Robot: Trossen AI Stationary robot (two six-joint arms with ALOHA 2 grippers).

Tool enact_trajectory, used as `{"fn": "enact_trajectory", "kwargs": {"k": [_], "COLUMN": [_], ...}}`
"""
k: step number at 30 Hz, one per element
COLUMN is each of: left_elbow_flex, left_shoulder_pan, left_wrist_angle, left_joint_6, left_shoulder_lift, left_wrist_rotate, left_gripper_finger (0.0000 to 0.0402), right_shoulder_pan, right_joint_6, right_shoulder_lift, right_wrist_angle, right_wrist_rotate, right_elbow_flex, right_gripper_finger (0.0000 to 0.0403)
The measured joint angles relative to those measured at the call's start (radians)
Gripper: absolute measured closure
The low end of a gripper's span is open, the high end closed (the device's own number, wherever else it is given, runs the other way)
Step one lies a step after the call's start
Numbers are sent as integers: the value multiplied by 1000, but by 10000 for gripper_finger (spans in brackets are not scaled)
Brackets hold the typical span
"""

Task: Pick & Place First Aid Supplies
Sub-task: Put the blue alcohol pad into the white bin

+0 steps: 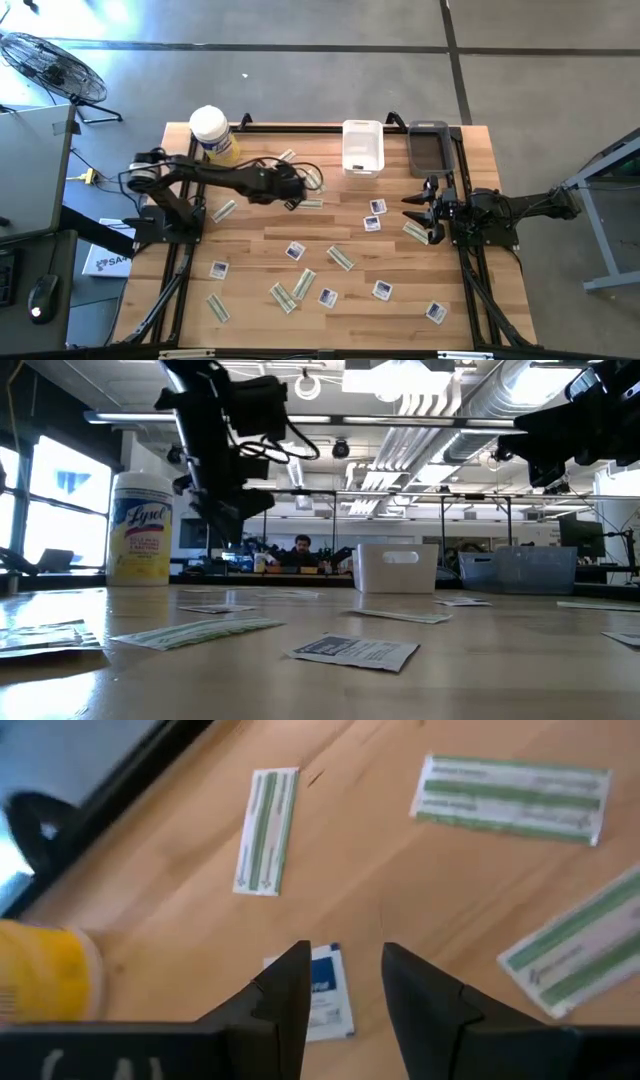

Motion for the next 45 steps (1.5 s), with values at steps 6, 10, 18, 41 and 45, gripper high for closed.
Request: {"fn": "enact_trajectory", "kwargs": {"k": [6, 10, 18, 41, 45], "left_elbow_flex": [-114, -162, -239, -404, -404], "left_shoulder_pan": [67, 110, 148, 140, 141], "left_wrist_angle": [126, 195, 263, 516, 520], "left_joint_6": [-56, -72, -168, -206, -206], "left_shoulder_lift": [-34, -34, -33, -33, -32], "left_wrist_rotate": [64, 95, 84, 106, 109], "left_gripper_finger": [260, 225, 191, 226, 258], "right_shoulder_pan": [0, 0, 0, 0, 0], "right_joint_6": [0, 0, 0, 0, 0], "right_shoulder_lift": [8, 12, 13, 13, 13], "right_wrist_angle": [-1, -3, -6, -6, -6], "right_wrist_rotate": [0, 0, 0, 0, 0], "right_elbow_flex": [0, 0, 0, 0, 0], "right_gripper_finger": [233, 233, 233, 233, 233]}}
